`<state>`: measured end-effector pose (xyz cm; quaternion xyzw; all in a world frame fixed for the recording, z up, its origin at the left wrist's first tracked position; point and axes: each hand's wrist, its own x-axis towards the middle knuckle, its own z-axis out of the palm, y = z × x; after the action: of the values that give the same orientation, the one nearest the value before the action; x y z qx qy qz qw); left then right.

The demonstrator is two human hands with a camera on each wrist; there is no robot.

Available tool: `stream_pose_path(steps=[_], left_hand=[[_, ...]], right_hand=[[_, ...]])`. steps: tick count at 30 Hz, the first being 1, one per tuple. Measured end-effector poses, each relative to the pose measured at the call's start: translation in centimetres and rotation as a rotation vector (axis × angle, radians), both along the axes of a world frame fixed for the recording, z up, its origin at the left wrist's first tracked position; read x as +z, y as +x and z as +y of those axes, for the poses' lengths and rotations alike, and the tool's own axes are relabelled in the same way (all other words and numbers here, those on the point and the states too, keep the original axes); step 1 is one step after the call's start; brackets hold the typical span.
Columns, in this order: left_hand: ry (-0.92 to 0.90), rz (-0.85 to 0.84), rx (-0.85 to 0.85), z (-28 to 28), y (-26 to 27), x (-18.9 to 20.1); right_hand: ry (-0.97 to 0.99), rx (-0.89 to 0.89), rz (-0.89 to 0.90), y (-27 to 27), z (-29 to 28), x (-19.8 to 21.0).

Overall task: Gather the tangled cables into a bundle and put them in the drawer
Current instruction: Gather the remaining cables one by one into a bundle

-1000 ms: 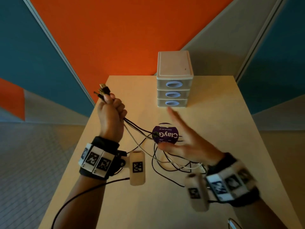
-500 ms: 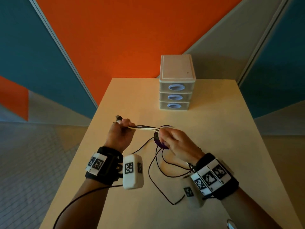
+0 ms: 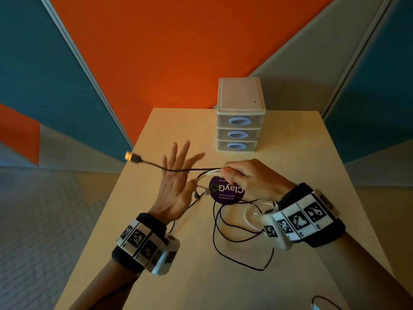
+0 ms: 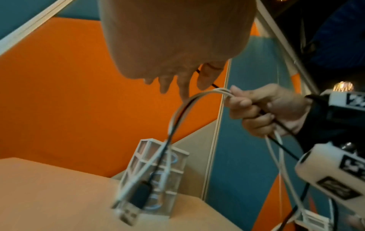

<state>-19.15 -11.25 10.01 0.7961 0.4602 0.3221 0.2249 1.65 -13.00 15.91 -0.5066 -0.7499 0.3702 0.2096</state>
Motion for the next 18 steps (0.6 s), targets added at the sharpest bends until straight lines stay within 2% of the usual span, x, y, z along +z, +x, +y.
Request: stream_pose_path(steps=[2, 3, 5, 6, 7, 8, 9, 12, 13, 14, 16, 18], left_hand=[[-0.009, -0.16, 0.095, -0.1, 0.6, 0.5], [-0.126, -0.278, 0.198, -0.1, 0.6, 0.9], [-0.576, -0.467, 0.288, -0.1, 0.4, 1.8], [-0.781, -0.486, 0.263, -0.4, 0.3, 2.2], [-0.884, -0.419, 0.224, -0.9, 0.4, 2.6], [-0.882, -0.342, 0.195, -1.4, 0.4, 2.9], [-0.783, -0.304, 0.177, -1.7, 0.5, 3.1], [-0.222, -0.284, 0.136, -2.0, 1.1, 3.5], [-0.076, -0.235, 0.117, -1.6, 1.3, 3.3], [-0.012, -0.146, 0.086, -1.0, 1.5, 3.0], [-0.109, -0.033, -0.034, -0.1, 2.0, 2.1], [-0.313, -0.144, -0.145, 0.0, 2.7, 1.8]], right_hand=[[-0.011, -0.004, -0.004, 0.3, 0.2, 0.5], [-0.013, -0.015, 0.0, 0.4, 0.3, 0.7], [-0.018, -0.043, 0.017, 0.8, 0.4, 0.8], [-0.024, -0.055, 0.021, 0.9, 0.5, 0.8], [-0.034, -0.062, 0.016, 0.9, 0.6, 0.7], [-0.043, -0.066, 0.005, 0.9, 0.6, 0.5], [-0.053, -0.069, -0.006, 0.9, 0.7, 0.3], [-0.079, -0.057, -0.044, 0.5, 0.6, -0.2], [-0.088, -0.05, -0.045, 0.4, 0.6, -0.3], [-0.098, -0.042, -0.033, 0.3, 0.6, -0.3], [-0.101, -0.03, 0.021, 0.4, 0.7, -0.2], [-0.09, -0.052, 0.072, 0.7, 0.9, 0.1]])
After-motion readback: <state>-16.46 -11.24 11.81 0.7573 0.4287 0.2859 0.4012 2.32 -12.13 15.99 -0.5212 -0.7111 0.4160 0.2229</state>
